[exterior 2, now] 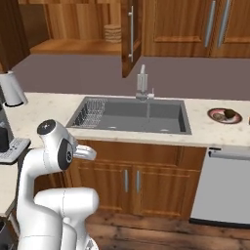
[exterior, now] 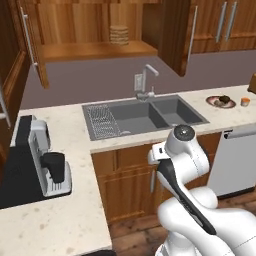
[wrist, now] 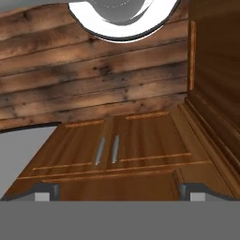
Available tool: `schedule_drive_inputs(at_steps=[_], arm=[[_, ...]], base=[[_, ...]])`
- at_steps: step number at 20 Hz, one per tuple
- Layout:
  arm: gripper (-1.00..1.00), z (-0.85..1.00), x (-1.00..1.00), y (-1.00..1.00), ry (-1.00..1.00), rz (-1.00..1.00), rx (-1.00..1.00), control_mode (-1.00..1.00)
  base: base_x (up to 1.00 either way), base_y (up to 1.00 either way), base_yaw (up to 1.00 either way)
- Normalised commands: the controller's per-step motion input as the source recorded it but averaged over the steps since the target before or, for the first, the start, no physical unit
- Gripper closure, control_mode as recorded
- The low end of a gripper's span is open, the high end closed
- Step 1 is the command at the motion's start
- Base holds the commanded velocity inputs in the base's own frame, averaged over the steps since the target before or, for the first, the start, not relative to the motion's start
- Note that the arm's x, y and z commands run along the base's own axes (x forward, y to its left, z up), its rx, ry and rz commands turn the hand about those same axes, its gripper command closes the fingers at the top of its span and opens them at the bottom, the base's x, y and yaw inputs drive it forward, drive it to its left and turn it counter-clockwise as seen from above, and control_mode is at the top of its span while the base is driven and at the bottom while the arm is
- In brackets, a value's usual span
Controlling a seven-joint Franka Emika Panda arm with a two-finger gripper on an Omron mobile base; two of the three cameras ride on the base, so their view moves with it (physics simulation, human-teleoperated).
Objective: Pick the avocado and bread from the counter and place them on the plate. Then pick the jam from the cabinet and place it next to the plate. Lastly close the cabinet door.
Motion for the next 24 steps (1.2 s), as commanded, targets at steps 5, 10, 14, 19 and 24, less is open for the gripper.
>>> schedule_drive_inputs(at_steps=[5, 10, 14, 19, 24], arm=[[-1.0, 0.0, 0.0, 0.0, 0.0, 0.0, 0.0, 1.0], [-1.0, 0.0, 0.0, 0.0, 0.0, 0.0, 0.0, 1.0], [-1.0, 0.0, 0.0, 0.0, 0.0, 0.0, 0.0, 1.0], [-1.0, 0.0, 0.0, 0.0, 0.0, 0.0, 0.0, 1.0], [-1.0, 0.0, 0.0, 0.0, 0.0, 0.0, 0.0, 1.0]], base=[[0.46, 0.18, 0.0], [0.46, 0.2, 0.0], [0.48, 0.21, -0.01], [0.47, 0.26, -0.01], [0.24, 0.35, -0.09]])
